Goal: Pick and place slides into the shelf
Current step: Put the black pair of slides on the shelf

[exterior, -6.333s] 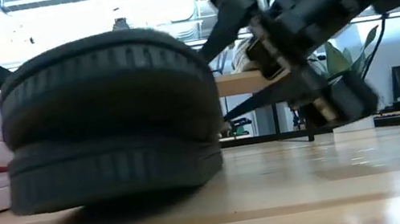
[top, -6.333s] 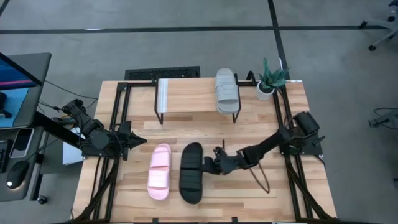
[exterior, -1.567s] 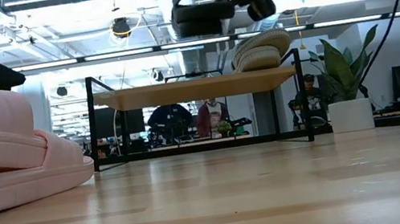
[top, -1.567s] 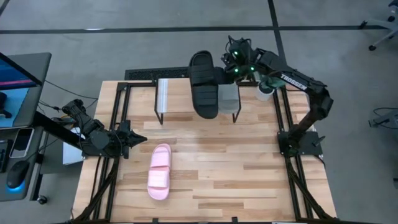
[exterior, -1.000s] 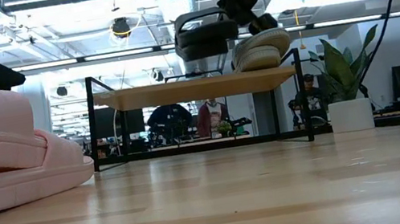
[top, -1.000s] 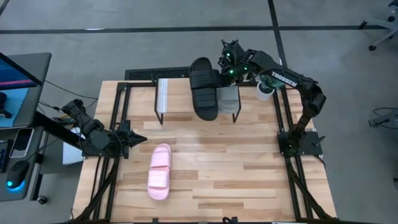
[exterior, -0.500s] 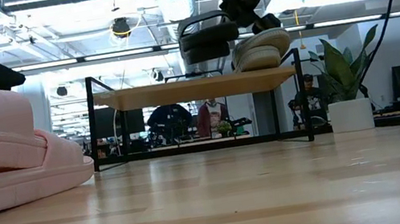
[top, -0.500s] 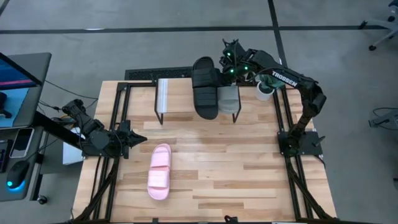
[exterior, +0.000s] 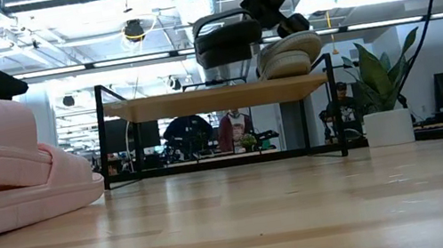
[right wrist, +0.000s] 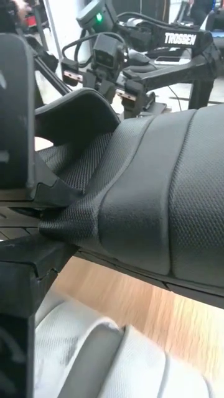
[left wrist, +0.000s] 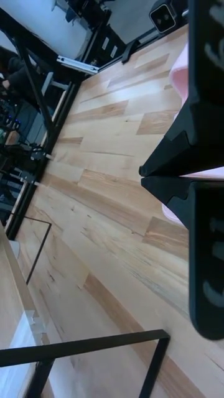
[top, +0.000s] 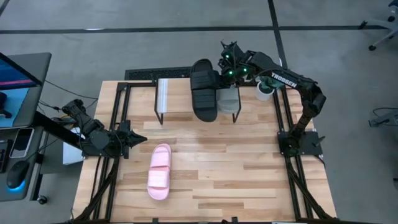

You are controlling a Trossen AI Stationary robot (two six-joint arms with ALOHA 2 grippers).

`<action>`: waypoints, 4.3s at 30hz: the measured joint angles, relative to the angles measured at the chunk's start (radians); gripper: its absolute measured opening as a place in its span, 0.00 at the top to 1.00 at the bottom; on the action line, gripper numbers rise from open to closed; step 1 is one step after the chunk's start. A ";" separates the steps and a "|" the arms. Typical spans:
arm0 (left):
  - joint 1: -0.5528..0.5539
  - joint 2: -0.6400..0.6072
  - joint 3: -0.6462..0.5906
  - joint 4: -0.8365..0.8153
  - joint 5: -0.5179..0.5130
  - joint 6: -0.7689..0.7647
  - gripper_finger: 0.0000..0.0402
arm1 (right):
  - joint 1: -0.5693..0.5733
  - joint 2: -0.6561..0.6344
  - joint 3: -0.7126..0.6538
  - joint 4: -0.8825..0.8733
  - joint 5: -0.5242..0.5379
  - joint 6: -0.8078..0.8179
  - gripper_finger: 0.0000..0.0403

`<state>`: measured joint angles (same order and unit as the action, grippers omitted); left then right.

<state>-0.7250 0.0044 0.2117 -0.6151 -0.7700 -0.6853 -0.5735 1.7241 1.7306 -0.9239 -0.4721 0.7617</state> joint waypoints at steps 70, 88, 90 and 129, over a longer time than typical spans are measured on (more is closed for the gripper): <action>0.000 0.000 0.000 -0.018 0.005 0.008 1.00 | -0.033 0.084 0.059 -0.103 0.178 0.008 0.75; 0.000 0.000 0.000 -0.032 0.004 0.002 1.00 | -0.046 0.083 0.113 -0.211 0.147 -0.068 0.75; 0.000 0.000 0.000 -0.032 0.004 0.002 1.00 | -0.045 0.083 0.113 -0.213 0.140 -0.098 0.75; 0.000 0.000 0.000 -0.015 -0.031 -0.034 1.00 | -0.169 0.079 0.115 -0.274 -0.036 -0.505 0.75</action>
<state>-0.7246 0.0044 0.2119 -0.6298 -0.8011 -0.7189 -0.7422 1.8027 1.8454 -1.1978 -0.5083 0.2564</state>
